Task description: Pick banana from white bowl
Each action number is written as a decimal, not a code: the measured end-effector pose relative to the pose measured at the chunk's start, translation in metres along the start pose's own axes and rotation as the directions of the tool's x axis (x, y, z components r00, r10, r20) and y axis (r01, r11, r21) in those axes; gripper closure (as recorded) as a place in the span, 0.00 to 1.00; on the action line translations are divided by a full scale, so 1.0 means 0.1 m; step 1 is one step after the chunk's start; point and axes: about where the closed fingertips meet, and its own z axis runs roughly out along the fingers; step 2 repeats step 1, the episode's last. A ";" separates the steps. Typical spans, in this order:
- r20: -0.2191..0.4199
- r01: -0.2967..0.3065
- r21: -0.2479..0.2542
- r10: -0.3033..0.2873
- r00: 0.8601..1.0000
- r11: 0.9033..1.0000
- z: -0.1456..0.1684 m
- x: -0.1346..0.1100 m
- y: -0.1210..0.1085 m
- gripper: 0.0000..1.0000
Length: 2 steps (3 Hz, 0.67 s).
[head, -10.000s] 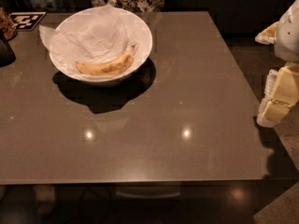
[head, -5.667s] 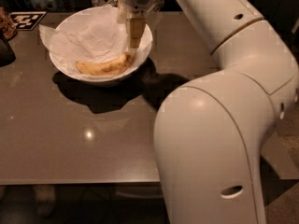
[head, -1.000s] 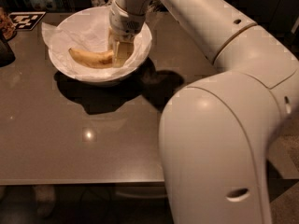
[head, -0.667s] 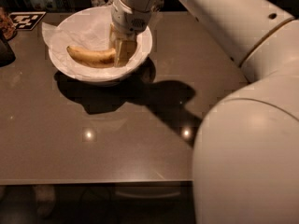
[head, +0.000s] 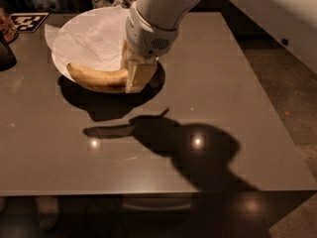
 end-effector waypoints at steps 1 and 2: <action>-0.003 -0.002 -0.004 0.002 1.000 1.000 0.02 0.01 0.03 1.00; -0.003 -0.002 -0.004 0.002 1.000 1.000 0.02 0.01 0.03 1.00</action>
Offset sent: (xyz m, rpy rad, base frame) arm 0.0000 0.0000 0.0000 0.0000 0.0000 0.0000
